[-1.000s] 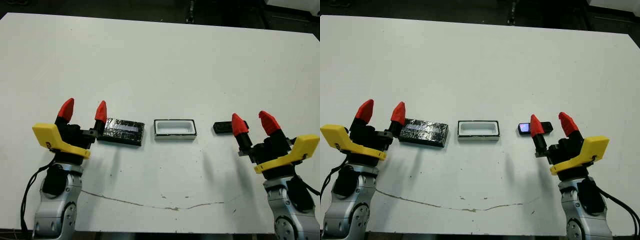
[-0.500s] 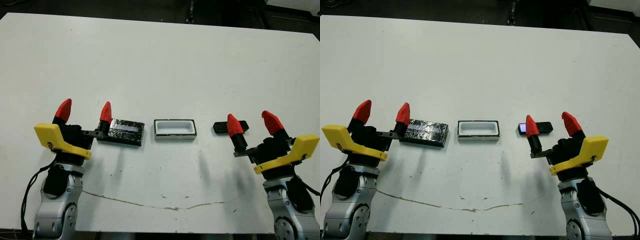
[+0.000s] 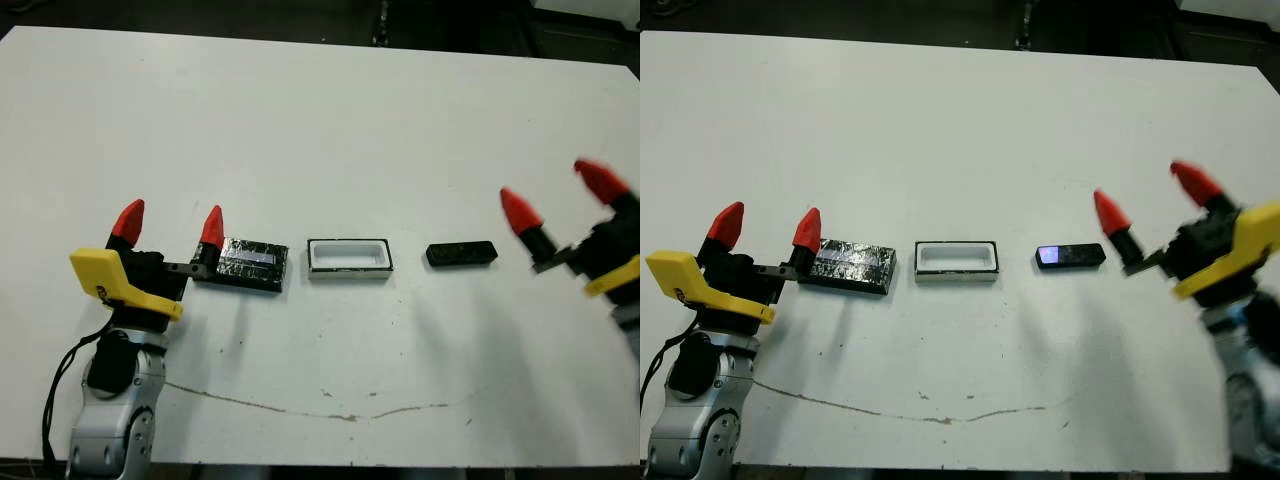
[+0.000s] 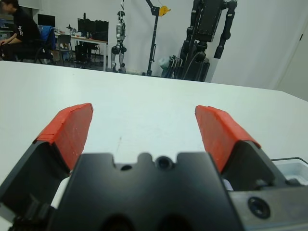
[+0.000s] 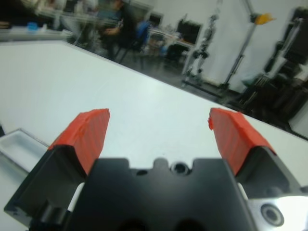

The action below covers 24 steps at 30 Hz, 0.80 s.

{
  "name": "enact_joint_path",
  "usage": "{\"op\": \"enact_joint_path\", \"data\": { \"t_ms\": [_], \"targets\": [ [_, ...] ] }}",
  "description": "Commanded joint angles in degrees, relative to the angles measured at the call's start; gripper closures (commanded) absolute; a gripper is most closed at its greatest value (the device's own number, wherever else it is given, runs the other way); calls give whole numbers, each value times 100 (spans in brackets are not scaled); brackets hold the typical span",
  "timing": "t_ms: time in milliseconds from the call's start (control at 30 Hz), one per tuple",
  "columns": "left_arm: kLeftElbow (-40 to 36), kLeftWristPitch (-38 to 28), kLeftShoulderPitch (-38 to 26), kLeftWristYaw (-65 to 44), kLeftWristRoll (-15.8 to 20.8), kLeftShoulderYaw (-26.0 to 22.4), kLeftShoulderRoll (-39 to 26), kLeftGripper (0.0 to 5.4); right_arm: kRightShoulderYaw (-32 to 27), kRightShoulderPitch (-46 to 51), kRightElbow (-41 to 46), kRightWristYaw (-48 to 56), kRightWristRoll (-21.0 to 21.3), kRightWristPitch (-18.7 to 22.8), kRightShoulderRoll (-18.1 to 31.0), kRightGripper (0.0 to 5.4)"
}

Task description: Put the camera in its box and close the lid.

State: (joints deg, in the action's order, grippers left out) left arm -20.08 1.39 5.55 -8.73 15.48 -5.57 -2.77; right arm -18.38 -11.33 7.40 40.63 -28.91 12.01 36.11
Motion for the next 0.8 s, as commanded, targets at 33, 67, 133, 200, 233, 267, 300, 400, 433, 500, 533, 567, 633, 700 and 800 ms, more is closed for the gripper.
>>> {"op": "enact_joint_path", "data": {
  "t_ms": [33,67,133,200,233,267,300,400,433,500,533,567,633,700,800],
  "targets": [
    [-36,103,62,24,23,2,-11,0,232,-622,-727,807,29,268,628,3],
    [-38,93,61,26,6,9,-10,0,358,-838,-968,1085,89,255,759,3],
    [-40,82,58,35,-30,18,-9,0,690,-1321,-1482,1635,251,276,983,3],
    [-55,101,57,54,-46,24,-4,0,1008,-1744,-1947,2122,445,226,1118,3],
    [-75,130,60,75,-54,27,-1,0,1169,-1937,-2145,2347,544,255,1172,3],
    [-79,129,61,86,-68,30,2,0,1362,-2160,-2410,2671,675,148,1205,3],
    [-78,120,60,97,-85,32,5,0,1567,-2396,-2713,3049,822,-39,1224,3],
    [-64,104,52,95,-90,31,-1,0,2236,-3097,-3511,4161,1332,-325,1299,3],
    [-62,105,48,93,-86,29,-2,0,2457,-3302,-3707,4495,1507,-386,1296,3],
    [-68,121,42,97,-78,26,-1,0,2755,-3584,-4002,4969,1772,-621,1232,3],
    [-72,136,37,105,-66,21,5,0,2913,-3692,-4114,5099,1859,-679,1202,3],
    [-58,121,27,83,-37,16,7,0,3114,-3792,-4207,5160,1958,-760,1175,3],
    [-35,99,13,59,-15,10,5,0,3437,-3934,-4324,5187,2086,-875,1141,3],
    [-15,63,4,43,-29,15,-6,0,3610,-4006,-4385,5187,2250,-945,1075,3],
    [-43,115,7,74,-40,21,-4,0,3787,-4059,-4476,5187,2420,-1163,959,3]
  ]
}}
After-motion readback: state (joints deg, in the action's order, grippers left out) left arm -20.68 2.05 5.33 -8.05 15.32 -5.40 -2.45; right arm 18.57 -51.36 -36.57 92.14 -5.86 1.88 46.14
